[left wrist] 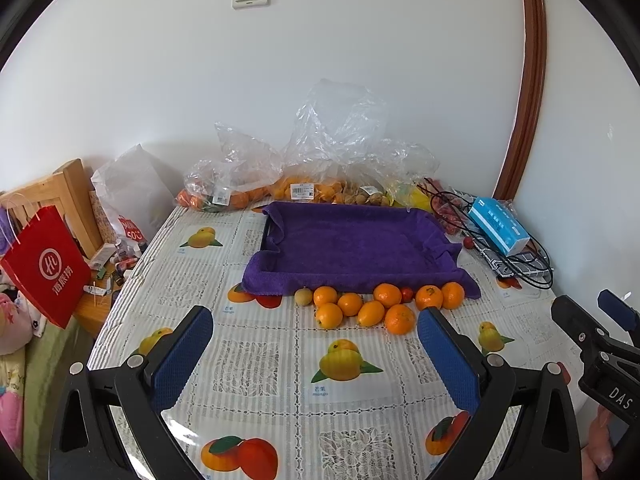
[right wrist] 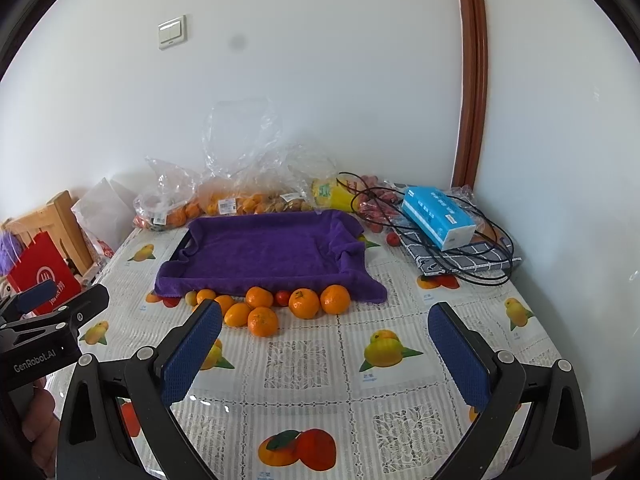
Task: Organize fruits
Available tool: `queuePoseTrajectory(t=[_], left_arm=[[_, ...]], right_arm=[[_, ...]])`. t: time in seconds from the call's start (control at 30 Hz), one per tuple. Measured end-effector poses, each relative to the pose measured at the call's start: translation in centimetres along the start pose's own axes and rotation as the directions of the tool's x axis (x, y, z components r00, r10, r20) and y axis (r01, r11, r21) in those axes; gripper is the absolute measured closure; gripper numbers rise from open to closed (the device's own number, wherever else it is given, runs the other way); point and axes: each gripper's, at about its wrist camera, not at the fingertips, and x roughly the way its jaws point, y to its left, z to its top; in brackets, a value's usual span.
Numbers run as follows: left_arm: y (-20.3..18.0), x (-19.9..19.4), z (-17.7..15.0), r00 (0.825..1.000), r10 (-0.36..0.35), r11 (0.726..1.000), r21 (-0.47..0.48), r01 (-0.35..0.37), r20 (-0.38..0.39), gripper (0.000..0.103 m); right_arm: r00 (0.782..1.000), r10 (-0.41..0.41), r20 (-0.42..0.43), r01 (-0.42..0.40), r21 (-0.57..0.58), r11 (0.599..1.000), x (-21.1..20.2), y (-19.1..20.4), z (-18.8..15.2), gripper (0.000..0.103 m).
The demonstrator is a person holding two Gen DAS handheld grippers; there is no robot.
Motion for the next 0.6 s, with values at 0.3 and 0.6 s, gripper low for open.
queuePoseTrajectory(t=[0.3,0.6], left_arm=[[0.05,-0.04,-0.07,1.0,0.008,1.0,-0.004,-0.008,0.002,0.0],[0.14,-0.01,-0.04,1.0,0.005,1.0,-0.006,-0.005,0.001,0.0]], right_arm=[[1.0,0.0,0.003,0.0,0.0,1.0,-0.07,-0.08,-0.02,0.001],[1.0,0.002,0.003,-0.002,0.004,1.0,-0.14,-0.01,0.04,0.001]])
